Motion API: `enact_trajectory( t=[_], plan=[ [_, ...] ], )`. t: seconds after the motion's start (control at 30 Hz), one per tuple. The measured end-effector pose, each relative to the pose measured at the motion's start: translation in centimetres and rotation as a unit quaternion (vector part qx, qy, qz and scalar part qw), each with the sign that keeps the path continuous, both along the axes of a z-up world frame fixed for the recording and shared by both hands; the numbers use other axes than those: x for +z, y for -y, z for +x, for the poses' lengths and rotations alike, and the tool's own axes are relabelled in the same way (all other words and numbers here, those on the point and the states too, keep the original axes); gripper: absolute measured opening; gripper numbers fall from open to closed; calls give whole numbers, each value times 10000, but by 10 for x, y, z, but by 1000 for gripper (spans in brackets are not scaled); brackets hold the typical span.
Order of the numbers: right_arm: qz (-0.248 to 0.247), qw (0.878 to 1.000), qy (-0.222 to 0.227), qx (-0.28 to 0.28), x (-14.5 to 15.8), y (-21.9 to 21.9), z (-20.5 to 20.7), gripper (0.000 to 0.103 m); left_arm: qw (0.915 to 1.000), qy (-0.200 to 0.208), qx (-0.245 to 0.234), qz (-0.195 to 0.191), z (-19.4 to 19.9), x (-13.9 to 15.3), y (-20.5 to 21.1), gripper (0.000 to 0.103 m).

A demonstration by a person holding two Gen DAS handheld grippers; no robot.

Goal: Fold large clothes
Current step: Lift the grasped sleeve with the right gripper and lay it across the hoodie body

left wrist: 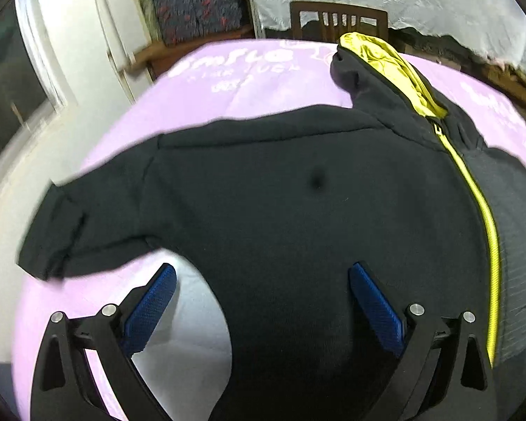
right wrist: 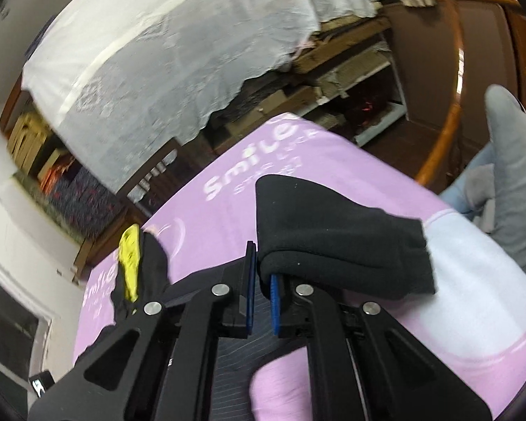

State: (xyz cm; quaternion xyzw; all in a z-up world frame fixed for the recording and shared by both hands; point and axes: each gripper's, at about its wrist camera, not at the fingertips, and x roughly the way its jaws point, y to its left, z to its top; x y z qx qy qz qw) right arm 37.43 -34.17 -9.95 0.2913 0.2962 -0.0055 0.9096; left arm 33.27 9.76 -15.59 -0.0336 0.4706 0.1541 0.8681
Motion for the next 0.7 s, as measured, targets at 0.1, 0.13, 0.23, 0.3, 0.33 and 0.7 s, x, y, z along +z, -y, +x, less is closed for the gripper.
enact_trajectory(
  t=[0.1, 0.13, 0.23, 0.3, 0.33, 0.7],
  plan=[
    [-204, 9995, 24, 257, 13, -34, 0, 7, 9995, 98, 104, -291, -4, 8, -11, 100],
    [-255, 9991, 31, 341, 16, -44, -1, 7, 9993, 192, 148, -279, -7, 13, -13, 100],
    [-520, 9968, 29, 607, 23, -87, 2, 7, 9981, 536, 281, -150, -19, 32, -19, 100],
    [-646, 9948, 12, 791, 23, -109, 3, 8, 9973, 633, 288, -223, -23, 37, -21, 100],
    [-727, 9930, -9, 927, 21, -127, 3, 9, 9970, 649, 273, -316, -24, 39, -23, 100],
    [-527, 9670, -1305, 2123, -61, -194, 15, 17, 9972, 463, 67, -578, -17, 32, -19, 100]
  ],
)
